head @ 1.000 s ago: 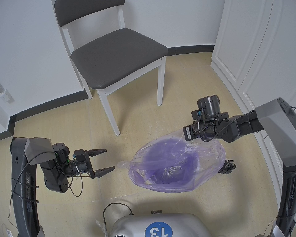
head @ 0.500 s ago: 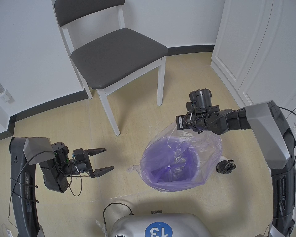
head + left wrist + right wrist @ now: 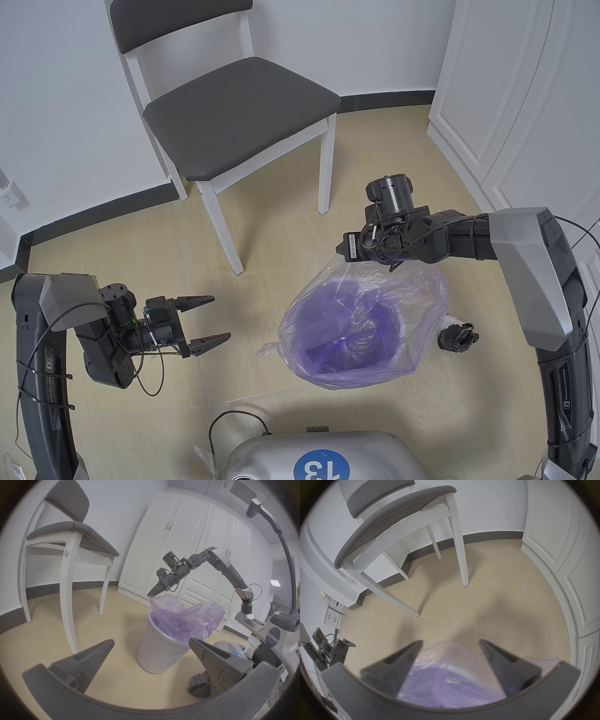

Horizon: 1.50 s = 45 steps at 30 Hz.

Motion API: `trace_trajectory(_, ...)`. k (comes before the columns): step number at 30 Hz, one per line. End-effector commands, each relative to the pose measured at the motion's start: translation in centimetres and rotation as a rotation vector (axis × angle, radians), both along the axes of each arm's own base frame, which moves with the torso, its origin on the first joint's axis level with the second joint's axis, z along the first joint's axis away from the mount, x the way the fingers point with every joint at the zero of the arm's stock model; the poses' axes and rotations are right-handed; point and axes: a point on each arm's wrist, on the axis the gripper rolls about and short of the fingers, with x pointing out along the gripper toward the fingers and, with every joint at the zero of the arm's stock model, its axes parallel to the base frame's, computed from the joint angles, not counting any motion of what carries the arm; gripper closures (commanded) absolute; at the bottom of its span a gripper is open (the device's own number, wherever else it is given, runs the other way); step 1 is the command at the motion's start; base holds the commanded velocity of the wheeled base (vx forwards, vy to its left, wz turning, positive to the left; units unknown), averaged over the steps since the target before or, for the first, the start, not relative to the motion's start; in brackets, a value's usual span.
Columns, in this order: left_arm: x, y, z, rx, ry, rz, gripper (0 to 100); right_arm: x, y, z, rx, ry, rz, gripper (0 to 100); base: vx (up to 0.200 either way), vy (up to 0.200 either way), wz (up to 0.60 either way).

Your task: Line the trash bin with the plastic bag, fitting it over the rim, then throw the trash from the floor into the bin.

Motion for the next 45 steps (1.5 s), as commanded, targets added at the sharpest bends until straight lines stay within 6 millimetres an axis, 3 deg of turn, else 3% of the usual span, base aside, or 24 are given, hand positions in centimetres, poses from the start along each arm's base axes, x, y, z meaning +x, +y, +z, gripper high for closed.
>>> trace_trajectory(1, -1.9, -1.0, 4.6, -0.021, -0.054, -0.017, 0, -1.3, -0.7, 4.8, 0.011, -0.095, 0.005, 0, 0.000, 0.000, 0.00)
trace_trajectory(4, -2.6, -2.1, 9.3, -0.103, -0.043, 0.024, 0, -3.2, -1.9, 6.5, -0.054, -0.056, 0.021, 0, 0.000, 0.000, 0.00)
trace_trajectory(8, -3.2, -5.9, 13.9, -0.265, 0.020, 0.071, 0, -6.6, -3.7, 4.8, -0.309, 0.091, 0.081, 0, 0.000, 0.000, 0.00)
trace_trajectory(16, -4.5, -9.4, 16.4, -0.231, 0.143, 0.025, 0, -10.0, -6.6, 2.3, -0.441, -0.021, 0.144, 0, 0.000, 0.000, 0.00)
trace_trajectory(19, -4.1, -9.9, 17.3, -0.218, 0.136, 0.080, 0, -10.7, -7.3, 2.0, -0.475, -0.063, 0.163, 0, 0.000, 0.000, 0.00)
trace_trajectory(23, -3.2, -12.2, 20.3, -0.134, 0.126, 0.283, 0, -11.3, -7.6, 1.6, -0.476, -0.137, 0.162, 0, 0.000, 0.000, 0.00)
trace_trajectory(27, -3.4, -13.6, 20.5, -0.006, 0.100, 0.434, 0, -11.3, -7.7, 1.6, -0.477, -0.135, 0.162, 0, 0.000, 0.000, 0.00)
trace_trajectory(29, -4.0, -15.3, 20.3, 0.130, 0.070, 0.547, 0, -11.2, -7.6, 1.3, -0.486, -0.124, 0.169, 0, 0.000, 0.000, 0.00)
trace_trajectory(36, -6.0, -19.3, 18.2, 0.255, 0.146, 0.441, 0, -10.7, -8.3, 0.2, -0.533, -0.102, 0.182, 0, 0.000, 0.000, 0.00)
trace_trajectory(40, -6.4, -19.9, 17.4, 0.291, 0.172, 0.420, 0, -10.1, -8.5, -0.5, -0.532, -0.089, 0.173, 0, 0.000, 0.000, 0.00)
trace_trajectory(41, -6.3, -20.6, 16.1, 0.333, 0.202, 0.404, 0, -9.1, -8.3, -1.3, -0.532, -0.076, 0.169, 0, 0.000, 0.000, 0.00)
trace_trajectory(45, -5.9, -21.2, 14.4, 0.373, 0.226, 0.395, 0, -7.6, -8.1, -2.3, -0.525, -0.083, 0.152, 0, 0.000, 0.000, 0.00)
